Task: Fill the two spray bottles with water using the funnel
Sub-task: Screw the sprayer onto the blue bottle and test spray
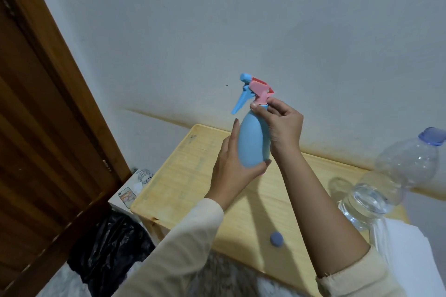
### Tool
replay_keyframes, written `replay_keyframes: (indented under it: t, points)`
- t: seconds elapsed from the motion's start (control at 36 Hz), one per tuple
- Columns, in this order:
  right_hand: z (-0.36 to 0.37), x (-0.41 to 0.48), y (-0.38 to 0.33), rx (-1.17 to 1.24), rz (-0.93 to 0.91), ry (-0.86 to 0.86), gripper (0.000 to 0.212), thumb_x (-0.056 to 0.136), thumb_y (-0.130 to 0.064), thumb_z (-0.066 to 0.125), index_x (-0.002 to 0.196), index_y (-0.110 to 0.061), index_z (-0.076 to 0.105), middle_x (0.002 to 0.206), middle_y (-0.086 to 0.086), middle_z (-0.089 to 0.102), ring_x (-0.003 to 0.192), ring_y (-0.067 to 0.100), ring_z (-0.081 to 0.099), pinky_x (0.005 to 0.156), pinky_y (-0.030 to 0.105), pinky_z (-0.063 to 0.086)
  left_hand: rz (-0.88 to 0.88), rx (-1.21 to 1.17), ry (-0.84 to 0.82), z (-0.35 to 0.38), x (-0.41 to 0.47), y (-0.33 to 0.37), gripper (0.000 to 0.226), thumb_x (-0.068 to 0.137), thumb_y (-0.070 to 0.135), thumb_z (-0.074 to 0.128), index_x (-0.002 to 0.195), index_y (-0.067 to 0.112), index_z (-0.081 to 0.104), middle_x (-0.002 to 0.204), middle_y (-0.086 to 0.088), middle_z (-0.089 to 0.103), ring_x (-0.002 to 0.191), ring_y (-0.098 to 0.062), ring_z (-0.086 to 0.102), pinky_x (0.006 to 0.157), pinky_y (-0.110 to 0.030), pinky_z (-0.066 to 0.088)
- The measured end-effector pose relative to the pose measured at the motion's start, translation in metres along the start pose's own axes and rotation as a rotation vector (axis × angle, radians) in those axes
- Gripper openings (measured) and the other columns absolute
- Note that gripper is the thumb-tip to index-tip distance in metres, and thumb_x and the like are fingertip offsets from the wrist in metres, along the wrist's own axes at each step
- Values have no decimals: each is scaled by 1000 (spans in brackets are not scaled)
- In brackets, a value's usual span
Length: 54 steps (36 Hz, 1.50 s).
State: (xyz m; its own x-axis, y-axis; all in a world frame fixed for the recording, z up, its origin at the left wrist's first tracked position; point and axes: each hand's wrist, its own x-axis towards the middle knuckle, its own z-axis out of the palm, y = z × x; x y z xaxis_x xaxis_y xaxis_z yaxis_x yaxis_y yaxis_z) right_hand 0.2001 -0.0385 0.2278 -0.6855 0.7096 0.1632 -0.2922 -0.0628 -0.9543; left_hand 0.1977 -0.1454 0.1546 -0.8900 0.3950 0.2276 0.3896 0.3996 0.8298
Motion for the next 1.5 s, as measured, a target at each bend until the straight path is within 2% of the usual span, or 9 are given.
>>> replay_keyframes:
  t: [0.22,0.36,0.47,0.61,0.75,0.94,1.31,1.42,1.5]
  points:
    - [-2,-9,5,-166,-81,119,27,63,-19,87,81,-20,67,77,-11,67,71,-3,63,76,16,52,3,-74,41,15,2,-2,113,63,36,85,150,33,14,133,0,47,118,-18,49,93,-37,47]
    - [-23,-8,1,-190,-6,-154,20,77,-20,77,93,-10,70,85,2,66,74,9,59,72,27,48,62,-110,-116,-2,8,-15,108,59,39,85,144,45,20,128,13,50,110,-11,54,89,-37,52]
    - [-31,-9,-6,-196,67,-380,11,86,-16,65,97,-19,68,108,6,71,96,10,64,90,30,50,62,-190,-190,-11,9,-20,102,61,31,87,141,48,26,125,16,53,108,-5,57,86,-30,54]
    - [-28,-11,3,-248,56,-294,15,82,-16,71,92,-6,68,94,25,68,82,15,59,82,40,50,25,-219,-235,-8,3,-26,98,65,29,85,141,47,26,125,17,52,108,-1,56,87,-29,54]
    - [-14,-14,25,-292,24,-73,15,73,-21,79,85,-16,72,80,6,71,66,5,60,69,22,46,-69,-103,-98,8,-5,-24,89,62,51,76,136,41,27,119,11,53,105,-13,56,84,-40,53]
    - [-4,-21,47,-358,-34,48,11,74,-26,78,77,-19,70,72,11,69,63,14,53,62,27,42,-99,-41,-114,13,-7,-39,87,69,44,75,138,36,23,123,8,48,109,-15,51,82,-35,51]
    - [28,-16,60,-492,-50,-79,23,80,-30,73,94,-19,59,81,-8,60,75,5,55,63,8,39,-105,-250,-358,-24,8,-77,90,71,50,72,141,48,15,137,11,42,124,-12,46,101,-43,46]
    - [42,-9,58,-335,74,-179,36,84,-19,69,116,-9,57,111,3,65,100,12,61,76,13,46,-82,-308,-477,-39,10,-88,88,75,41,74,142,45,17,136,13,44,123,-9,49,103,-41,46]
    - [50,-10,58,-287,79,-235,29,85,-3,64,113,-1,57,103,10,65,91,12,63,70,7,47,-98,-345,-509,-47,9,-97,89,71,45,75,140,48,18,136,11,46,122,-11,51,102,-42,47]
